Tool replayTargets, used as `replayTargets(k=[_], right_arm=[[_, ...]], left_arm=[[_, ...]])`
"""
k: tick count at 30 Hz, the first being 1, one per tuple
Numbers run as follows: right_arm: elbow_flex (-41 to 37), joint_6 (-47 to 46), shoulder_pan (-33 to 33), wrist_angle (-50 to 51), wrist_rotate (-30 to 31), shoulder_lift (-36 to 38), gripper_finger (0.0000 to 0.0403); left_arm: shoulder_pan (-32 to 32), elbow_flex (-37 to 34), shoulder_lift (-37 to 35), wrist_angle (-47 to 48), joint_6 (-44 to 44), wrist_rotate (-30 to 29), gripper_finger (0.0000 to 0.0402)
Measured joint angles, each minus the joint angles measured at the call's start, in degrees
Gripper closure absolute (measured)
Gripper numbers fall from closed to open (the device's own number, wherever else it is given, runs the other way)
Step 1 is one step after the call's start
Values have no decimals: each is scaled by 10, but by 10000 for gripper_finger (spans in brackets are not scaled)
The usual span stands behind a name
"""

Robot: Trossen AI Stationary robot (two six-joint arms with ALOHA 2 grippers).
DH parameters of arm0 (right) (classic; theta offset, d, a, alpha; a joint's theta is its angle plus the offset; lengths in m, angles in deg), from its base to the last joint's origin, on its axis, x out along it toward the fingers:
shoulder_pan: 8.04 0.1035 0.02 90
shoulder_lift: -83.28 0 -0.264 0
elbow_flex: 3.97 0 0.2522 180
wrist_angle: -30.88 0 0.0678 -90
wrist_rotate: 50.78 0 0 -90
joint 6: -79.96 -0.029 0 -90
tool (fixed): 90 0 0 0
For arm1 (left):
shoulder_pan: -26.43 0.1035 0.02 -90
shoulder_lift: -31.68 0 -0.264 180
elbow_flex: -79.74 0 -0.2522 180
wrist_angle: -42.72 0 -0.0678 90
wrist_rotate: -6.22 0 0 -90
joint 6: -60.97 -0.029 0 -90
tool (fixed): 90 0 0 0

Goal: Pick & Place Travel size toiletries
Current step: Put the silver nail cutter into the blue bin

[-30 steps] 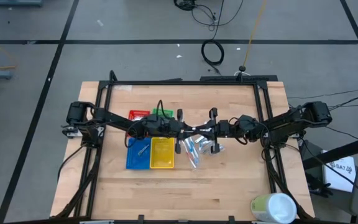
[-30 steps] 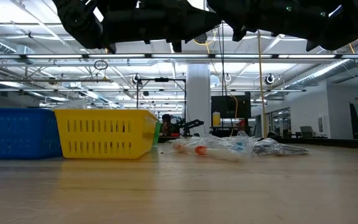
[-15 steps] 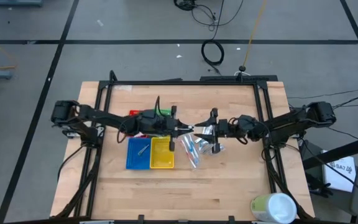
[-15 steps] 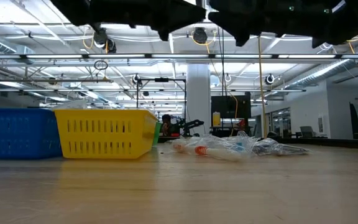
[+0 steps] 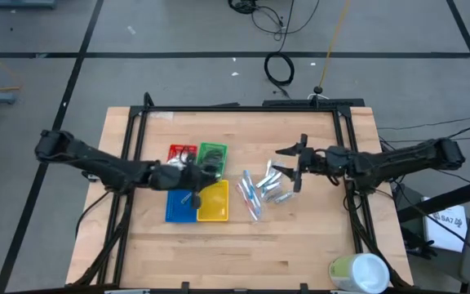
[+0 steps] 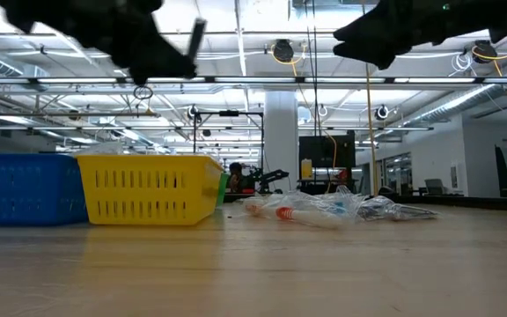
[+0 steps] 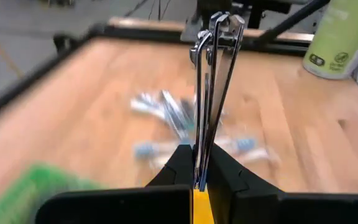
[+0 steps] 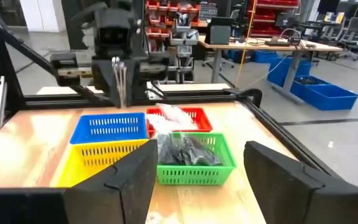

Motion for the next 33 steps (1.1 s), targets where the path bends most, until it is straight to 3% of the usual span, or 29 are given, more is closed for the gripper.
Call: replayTargets(k=[3, 8, 14, 19, 24, 33], right_arm=[[0, 0, 0, 37, 6, 23, 183], [-26, 3, -1, 39, 76, 37, 190], [-59, -1, -1, 22, 144, 59, 191], [-75, 5, -1, -17, 148, 73, 191], [-75, 6, -1, -22, 148, 75, 191], [-75, 5, -1, -22, 148, 74, 191]], left_arm=[[-42, -21, -41, 79, 106, -39, 394], [-107, -19, -83, 253, 295, -55, 395], [-154, -18, -108, 410, 602, 28, 395], [-179, -18, -101, 490, 752, 73, 388], [-180, -18, -90, 499, 790, 98, 380], [-179, -18, -92, 484, 746, 87, 375]])
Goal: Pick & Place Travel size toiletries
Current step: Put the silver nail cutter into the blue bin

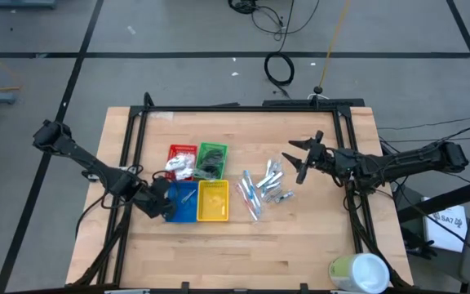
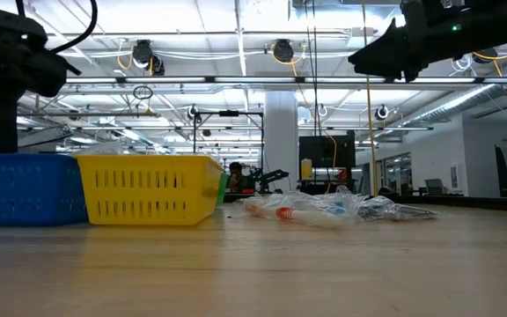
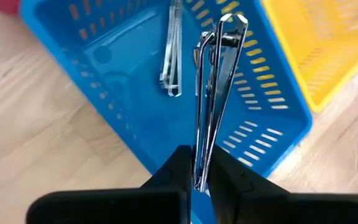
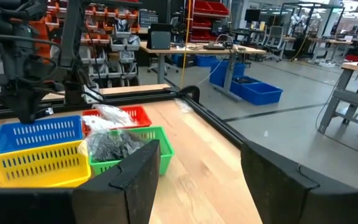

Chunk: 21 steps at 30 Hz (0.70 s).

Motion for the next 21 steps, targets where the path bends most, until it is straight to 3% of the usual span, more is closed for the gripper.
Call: replayTargets(k=[5, 13, 21], right_arm=[[0, 0, 0, 0, -1, 0, 191], [0, 0, 0, 0, -2, 0, 191], [0, -9, 0, 0, -5, 0, 191]], left_arm=[[8, 0, 0, -6, -21, -1, 350], [20, 0, 0, -19, -52, 0, 253], [42, 0, -18, -89, -214, 1, 196]])
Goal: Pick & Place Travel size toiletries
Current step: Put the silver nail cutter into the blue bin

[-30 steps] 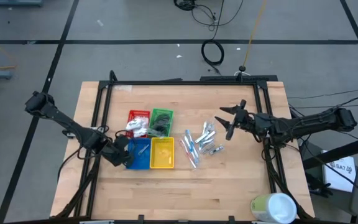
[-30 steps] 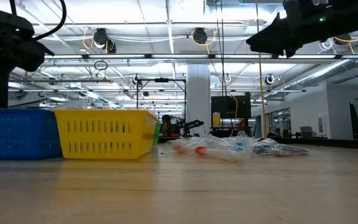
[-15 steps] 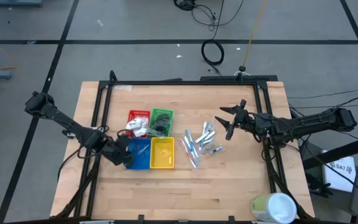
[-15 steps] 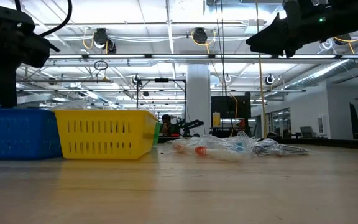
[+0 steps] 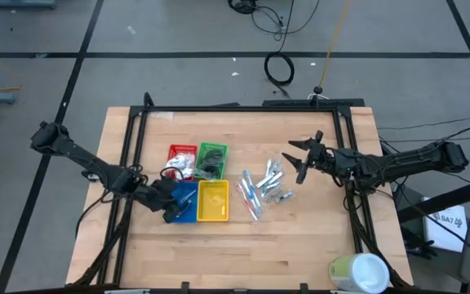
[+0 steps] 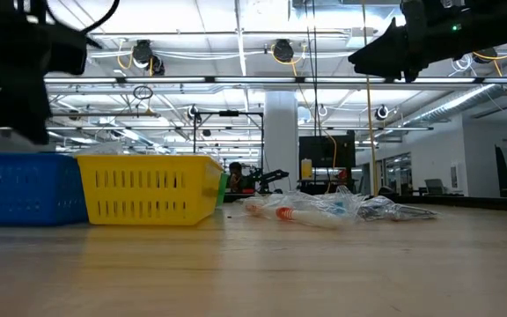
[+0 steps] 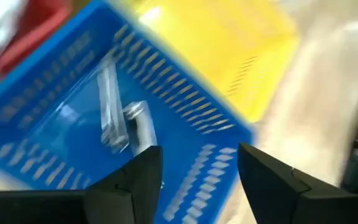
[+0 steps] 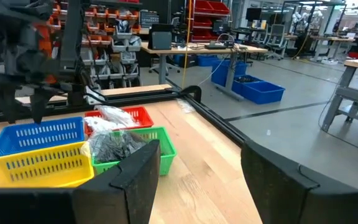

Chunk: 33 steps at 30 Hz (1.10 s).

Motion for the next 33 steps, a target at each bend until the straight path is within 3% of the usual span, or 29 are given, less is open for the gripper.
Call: replayTargets(k=[6, 11, 16, 22, 28, 33], right_arm=[[0, -3, 0, -2, -81, 0, 190], [0, -6, 12, 25, -131, -1, 190], [5, -47, 50, 86, -130, -24, 190], [45, -137, 87, 240, -132, -131, 190], [47, -123, 109, 257, -153, -247, 190], [47, -123, 110, 255, -182, -292, 190]], left_arm=[[10, 0, -67, -83, -184, -6, 191], [10, 0, -156, -111, -349, -46, 194], [10, 0, -245, -109, -471, -105, 188], [10, 0, -321, -107, -541, -159, 188], [31, -26, -352, -122, -549, -172, 187], [64, -89, -372, -163, -516, -172, 187]])
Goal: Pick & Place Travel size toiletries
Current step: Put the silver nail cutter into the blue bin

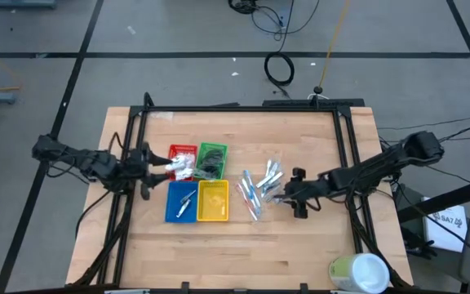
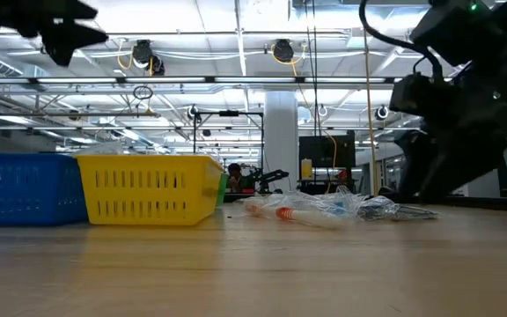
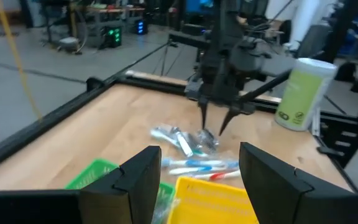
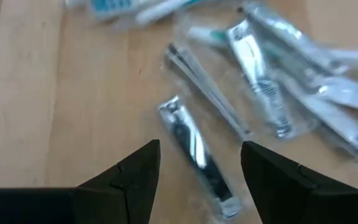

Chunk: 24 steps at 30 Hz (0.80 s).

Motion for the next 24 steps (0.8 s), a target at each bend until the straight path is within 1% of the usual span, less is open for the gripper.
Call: replayTargets(k=[3, 6, 9, 12, 18, 24], right_arm=[[0, 2, 0, 0, -12, -13, 190], [0, -2, 0, -7, -27, -22, 191], [0, -2, 0, -23, -27, -36, 197], [0, -1, 0, -47, -27, -59, 213], [3, -2, 0, -57, -26, -92, 267], [1, 2, 0, -49, -28, -70, 350]], left_arm=[[19, -29, -9, -20, 31, 9, 188], [32, -34, -10, -25, 50, 13, 188], [45, -34, -9, -39, 41, 14, 188], [57, -34, -9, -46, 19, 14, 188], [76, -34, -8, -46, 7, 14, 188], [86, -34, -8, -46, 6, 15, 188]])
